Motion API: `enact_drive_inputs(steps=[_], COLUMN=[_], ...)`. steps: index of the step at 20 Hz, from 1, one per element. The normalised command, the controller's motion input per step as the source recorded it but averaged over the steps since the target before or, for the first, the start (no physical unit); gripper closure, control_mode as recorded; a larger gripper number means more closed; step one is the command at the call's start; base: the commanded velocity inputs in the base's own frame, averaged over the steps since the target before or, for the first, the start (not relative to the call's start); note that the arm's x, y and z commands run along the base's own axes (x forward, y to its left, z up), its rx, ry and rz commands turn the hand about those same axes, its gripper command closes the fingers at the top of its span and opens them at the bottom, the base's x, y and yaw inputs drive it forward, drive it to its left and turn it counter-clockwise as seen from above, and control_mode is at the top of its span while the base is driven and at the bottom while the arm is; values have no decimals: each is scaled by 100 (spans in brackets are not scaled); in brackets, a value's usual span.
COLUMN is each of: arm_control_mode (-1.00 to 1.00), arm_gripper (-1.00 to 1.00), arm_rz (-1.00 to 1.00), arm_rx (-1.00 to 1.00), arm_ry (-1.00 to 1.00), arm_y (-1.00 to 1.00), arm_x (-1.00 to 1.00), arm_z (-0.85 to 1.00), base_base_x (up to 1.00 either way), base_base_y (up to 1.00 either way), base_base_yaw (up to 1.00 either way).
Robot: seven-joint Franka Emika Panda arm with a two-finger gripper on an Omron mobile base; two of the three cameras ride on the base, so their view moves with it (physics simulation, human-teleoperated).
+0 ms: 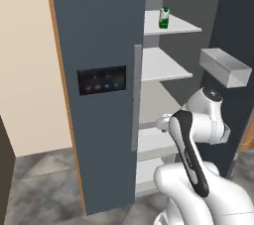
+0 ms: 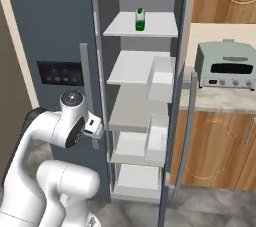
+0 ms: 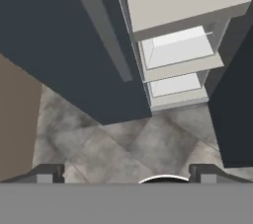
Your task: Take a sugar cube from the saucer and place it inside the coffee. Then, grab milk from the fridge and place it next to the coffee on the counter to sweeten the coffee.
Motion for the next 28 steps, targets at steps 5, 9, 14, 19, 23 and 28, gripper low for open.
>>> enact_drive_inputs(steps=[5, 9, 14, 19, 23, 28], arm_control_mode=[100, 100, 100, 100, 100, 100], arm_gripper=[-100, -100, -100, -100, -100, -100], arm_rz=[0, 0, 0, 0, 0, 0], arm_rx=[0, 0, 0, 0, 0, 0], arm_ry=[0, 0, 0, 0, 0, 0], arm_y=[0, 0, 0, 0, 0, 0], arm_x=[0, 0, 0, 0, 0, 0], arm_z=[0, 0, 0, 0, 0, 0], base_base_x=[47, 23, 26, 35, 61, 66], base_base_y=[-17, -30, -44, -33, -3, 0], base_base_yaw=[-8, 0, 0, 0, 0, 0])
